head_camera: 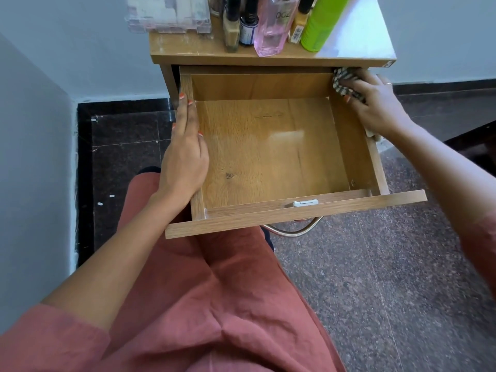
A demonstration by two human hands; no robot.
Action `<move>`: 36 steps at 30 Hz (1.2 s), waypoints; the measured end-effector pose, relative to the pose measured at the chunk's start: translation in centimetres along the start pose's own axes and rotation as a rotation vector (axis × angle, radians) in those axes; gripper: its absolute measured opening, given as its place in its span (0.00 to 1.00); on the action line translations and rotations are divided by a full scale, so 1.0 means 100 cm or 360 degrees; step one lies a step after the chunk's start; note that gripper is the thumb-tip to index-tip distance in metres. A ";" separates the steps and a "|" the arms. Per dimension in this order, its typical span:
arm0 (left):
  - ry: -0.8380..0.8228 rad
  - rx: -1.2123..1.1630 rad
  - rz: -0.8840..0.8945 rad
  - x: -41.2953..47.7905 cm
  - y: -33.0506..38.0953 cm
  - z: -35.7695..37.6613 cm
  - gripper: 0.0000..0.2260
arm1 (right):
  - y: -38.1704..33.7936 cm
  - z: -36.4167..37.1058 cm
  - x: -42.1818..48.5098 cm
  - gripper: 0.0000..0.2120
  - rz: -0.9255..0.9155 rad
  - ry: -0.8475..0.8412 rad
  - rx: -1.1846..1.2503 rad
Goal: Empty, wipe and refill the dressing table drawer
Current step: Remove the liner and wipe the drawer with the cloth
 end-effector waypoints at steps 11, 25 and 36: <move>0.0019 -0.0025 -0.0037 -0.001 0.001 0.000 0.22 | 0.040 0.001 -0.083 0.15 -0.0086 -0.0375 0.0110; 0.0028 -0.0051 -0.0010 -0.001 0.001 0.000 0.22 | 0.016 -0.006 -0.120 0.10 -0.0698 -0.0922 -0.0075; 0.0034 -0.0075 -0.0005 -0.001 0.000 0.000 0.22 | -0.043 0.040 -0.128 0.08 -0.0773 -0.1017 0.0029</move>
Point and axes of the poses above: each hand's wrist, its own x-axis towards the middle knuckle, its own z-axis out of the palm, y = z × x, the point moved 7 cm from there along x, towards the middle knuckle, and after that the axes turned 15 degrees about z, right-handed, at the moved point
